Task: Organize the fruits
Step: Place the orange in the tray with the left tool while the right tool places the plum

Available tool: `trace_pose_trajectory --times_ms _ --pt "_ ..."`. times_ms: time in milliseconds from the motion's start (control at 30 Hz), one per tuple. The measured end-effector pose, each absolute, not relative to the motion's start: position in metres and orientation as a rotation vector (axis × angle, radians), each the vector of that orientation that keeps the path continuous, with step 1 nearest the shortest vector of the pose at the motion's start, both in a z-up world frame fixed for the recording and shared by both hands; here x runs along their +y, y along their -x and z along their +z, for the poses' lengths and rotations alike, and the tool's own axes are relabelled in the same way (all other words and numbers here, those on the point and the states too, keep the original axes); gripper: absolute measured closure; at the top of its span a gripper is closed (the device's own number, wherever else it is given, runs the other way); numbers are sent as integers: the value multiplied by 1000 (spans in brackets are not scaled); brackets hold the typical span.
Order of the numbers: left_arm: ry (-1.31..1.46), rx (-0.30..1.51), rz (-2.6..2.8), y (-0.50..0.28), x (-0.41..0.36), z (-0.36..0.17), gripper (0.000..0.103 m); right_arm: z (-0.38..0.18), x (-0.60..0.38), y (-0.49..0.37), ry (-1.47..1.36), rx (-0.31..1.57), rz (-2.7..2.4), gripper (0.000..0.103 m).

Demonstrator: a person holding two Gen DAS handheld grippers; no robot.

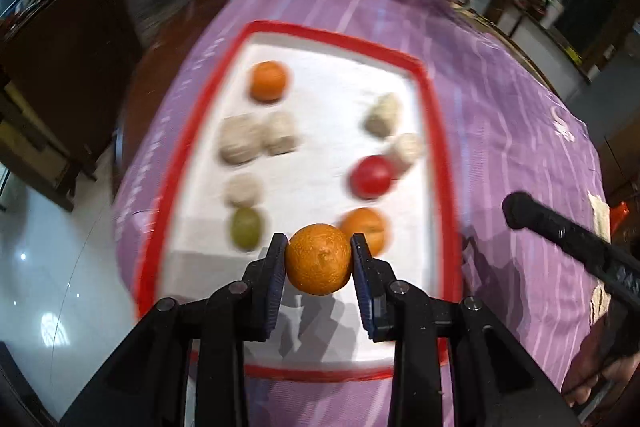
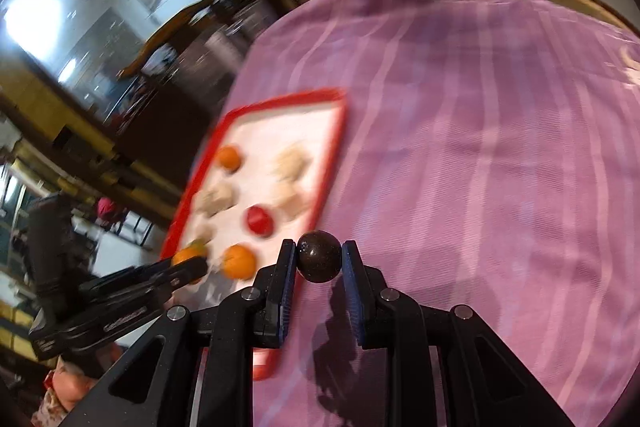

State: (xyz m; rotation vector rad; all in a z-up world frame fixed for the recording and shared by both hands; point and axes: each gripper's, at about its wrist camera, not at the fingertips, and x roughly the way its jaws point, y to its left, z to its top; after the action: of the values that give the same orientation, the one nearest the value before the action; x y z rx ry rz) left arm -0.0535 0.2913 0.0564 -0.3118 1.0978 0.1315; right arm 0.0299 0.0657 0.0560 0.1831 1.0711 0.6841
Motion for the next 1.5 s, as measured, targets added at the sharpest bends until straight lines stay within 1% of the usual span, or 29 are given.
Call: trace_pose_trajectory --times_ms 300,567,767,833,900,933,1067,1200,1367,1500 --pt "304 1137 126 58 321 36 72 34 145 -1 -34 1120 732 77" --pt "287 1174 90 54 320 26 72 20 161 4 26 1130 702 76" --pt "305 1173 86 53 323 30 70 17 164 5 27 1147 689 76" --pt "309 1168 87 52 324 33 68 17 166 5 33 1148 688 76" --pt "311 1157 91 52 324 39 61 18 166 5 32 1143 689 76" --pt "311 1149 94 53 324 42 59 19 166 5 27 1141 694 76" --pt "292 1125 120 56 323 53 55 24 163 5 17 1128 701 75" --pt "234 1096 167 62 316 66 46 32 154 5 -7 1107 687 75" --pt "168 1067 223 66 303 80 39 39 130 2 -71 1088 646 75" --pt "142 1058 254 71 294 86 38 41 112 1 -97 1081 620 75"
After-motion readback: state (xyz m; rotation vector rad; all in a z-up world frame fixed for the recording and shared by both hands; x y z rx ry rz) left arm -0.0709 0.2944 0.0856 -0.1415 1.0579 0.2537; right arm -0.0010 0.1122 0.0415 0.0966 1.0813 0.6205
